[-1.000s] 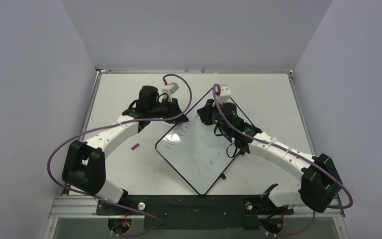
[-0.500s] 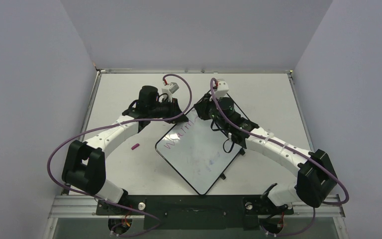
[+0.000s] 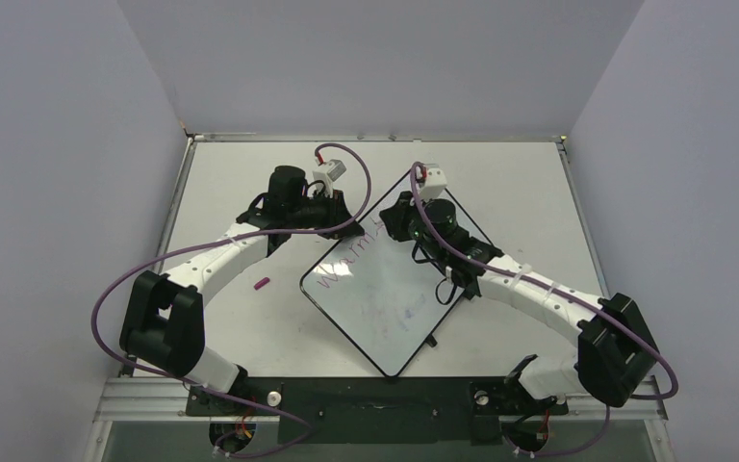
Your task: Write a sentence on the whiteboard
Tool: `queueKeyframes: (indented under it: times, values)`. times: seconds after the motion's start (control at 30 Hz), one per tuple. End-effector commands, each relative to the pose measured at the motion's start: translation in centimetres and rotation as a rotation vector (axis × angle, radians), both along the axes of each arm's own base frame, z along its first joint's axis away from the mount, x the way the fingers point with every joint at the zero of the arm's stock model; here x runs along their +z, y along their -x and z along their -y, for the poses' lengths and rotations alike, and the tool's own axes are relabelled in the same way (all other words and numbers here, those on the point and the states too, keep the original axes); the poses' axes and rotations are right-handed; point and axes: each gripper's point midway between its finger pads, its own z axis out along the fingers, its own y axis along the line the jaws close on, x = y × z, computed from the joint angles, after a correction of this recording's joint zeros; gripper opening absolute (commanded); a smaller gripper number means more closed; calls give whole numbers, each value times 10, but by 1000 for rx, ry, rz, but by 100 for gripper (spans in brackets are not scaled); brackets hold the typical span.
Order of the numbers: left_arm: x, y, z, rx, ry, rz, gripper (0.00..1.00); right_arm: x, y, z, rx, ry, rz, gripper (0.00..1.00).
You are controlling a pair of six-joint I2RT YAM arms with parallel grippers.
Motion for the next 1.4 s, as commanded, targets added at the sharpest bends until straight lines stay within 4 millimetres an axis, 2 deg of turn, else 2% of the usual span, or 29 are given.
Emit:
queueKeyframes:
  times: [0.0,0.2,0.43,0.6,0.8,0.9,1.23,1.37]
  values:
    - [5,-13,-10,23,-59,125,0,-9,10,13,-26,4,-16,0]
    - [6,-13,-10,23,-58,125,0,-25,22,26,-41,14,-42,0]
    - [7,-12,-10,24,-57,128,0,-22,25,34,-61,20,-34,0]
    - [7,-12,-10,22,-57,128,0,-16,17,35,-78,38,-18,0]
    - [7,-11,-10,23,-59,129,0,-5,3,32,-87,68,3,0]
    - [8,-10,-10,22,-59,131,0,6,-3,31,-93,79,21,0]
    - [9,-10,-11,24,-58,134,0,55,-1,36,-98,44,98,0]
    - [9,-10,-11,24,-59,133,0,60,-4,33,-95,38,103,0]
